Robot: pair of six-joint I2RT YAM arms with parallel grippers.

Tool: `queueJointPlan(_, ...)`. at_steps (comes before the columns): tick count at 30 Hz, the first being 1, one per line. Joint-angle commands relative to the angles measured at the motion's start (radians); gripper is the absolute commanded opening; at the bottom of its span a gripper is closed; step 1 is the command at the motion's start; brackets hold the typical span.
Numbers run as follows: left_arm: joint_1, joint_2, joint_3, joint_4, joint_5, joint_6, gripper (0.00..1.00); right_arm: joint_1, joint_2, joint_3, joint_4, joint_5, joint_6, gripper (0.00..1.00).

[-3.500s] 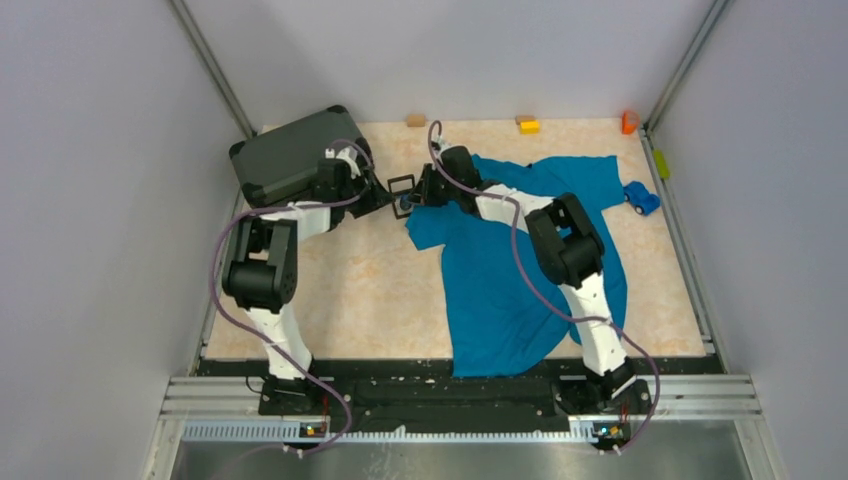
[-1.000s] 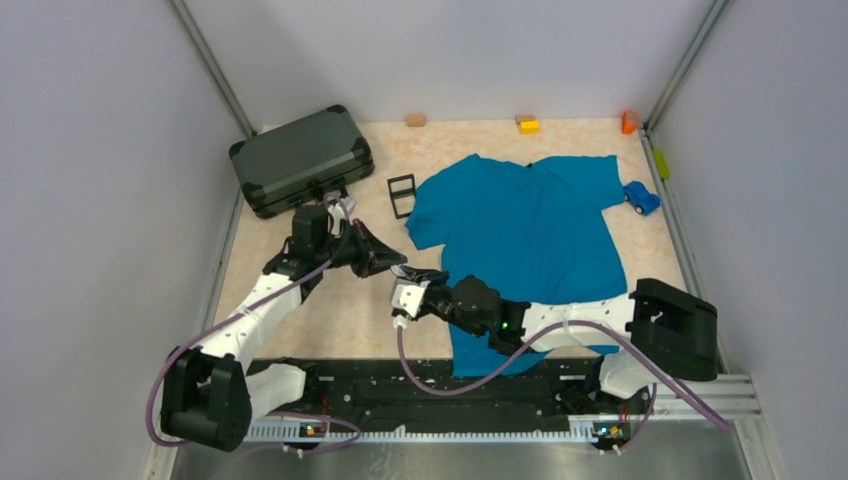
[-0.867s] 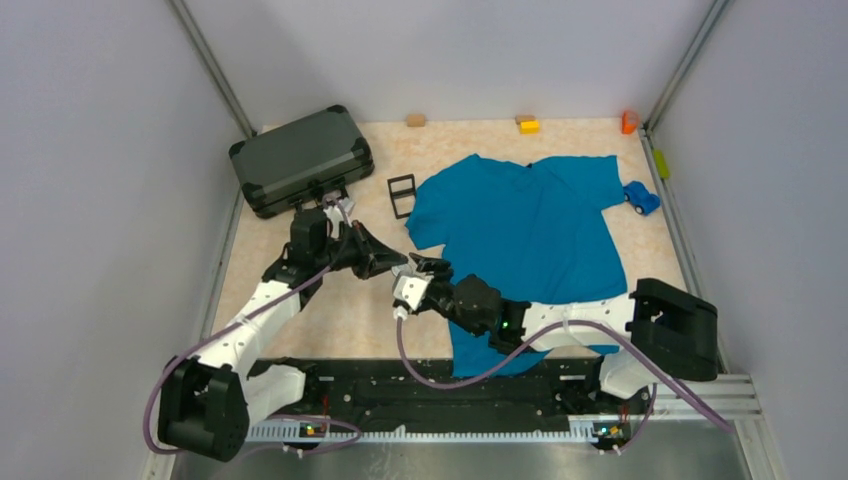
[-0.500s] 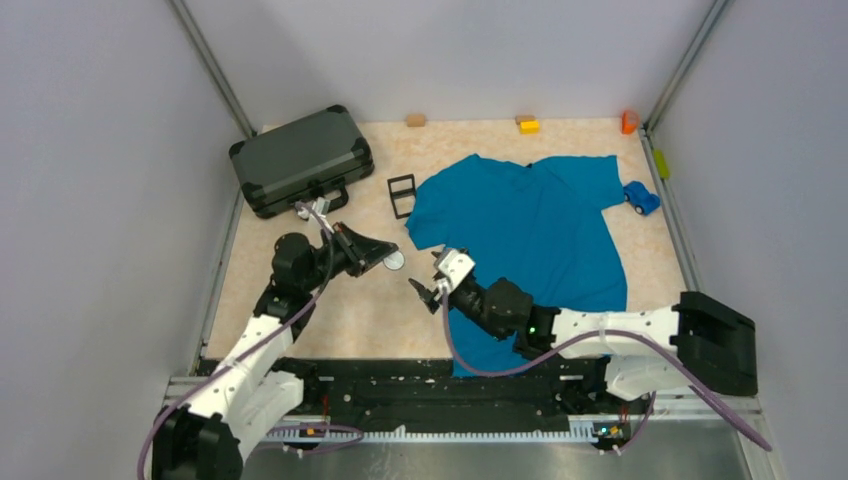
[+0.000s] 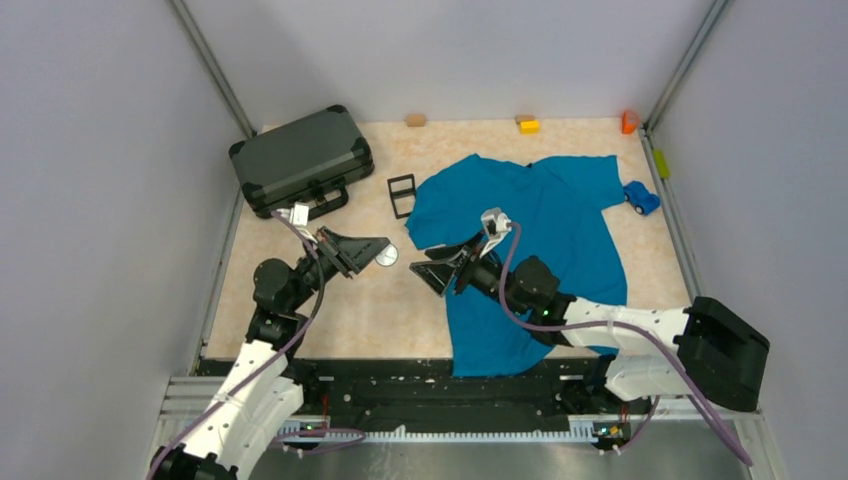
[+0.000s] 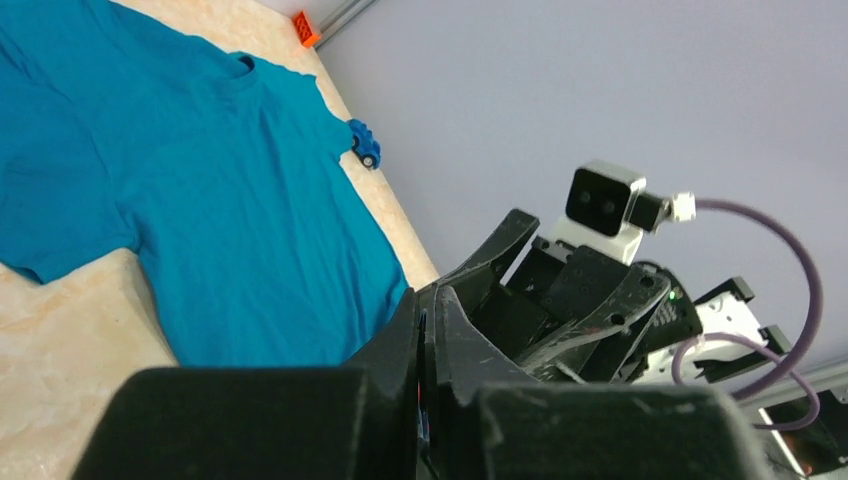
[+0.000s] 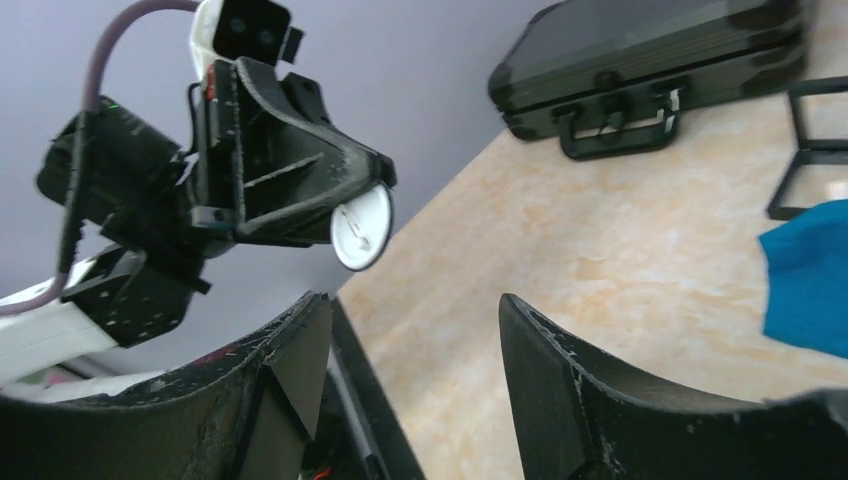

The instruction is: Pin the brooch onto the clothing

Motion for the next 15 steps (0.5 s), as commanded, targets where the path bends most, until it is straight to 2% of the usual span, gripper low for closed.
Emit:
queueJointPlan(1,-0.004,0.002,0.044,-0.001,0.085,0.075,0.00,-0.064,0.020,0.090,0.033,-0.257,0.140,0.61)
queueJointPlan(7,-0.004,0.024,0.068,0.008,0.155,0.090,0.00,-0.102,0.079,0.162,-0.009,-0.452,0.139,0.51)
queueJointPlan(15,-0.004,0.046,0.081,0.042,0.228,0.084,0.00,-0.105,0.130,0.193,0.003,-0.496,0.145,0.41)
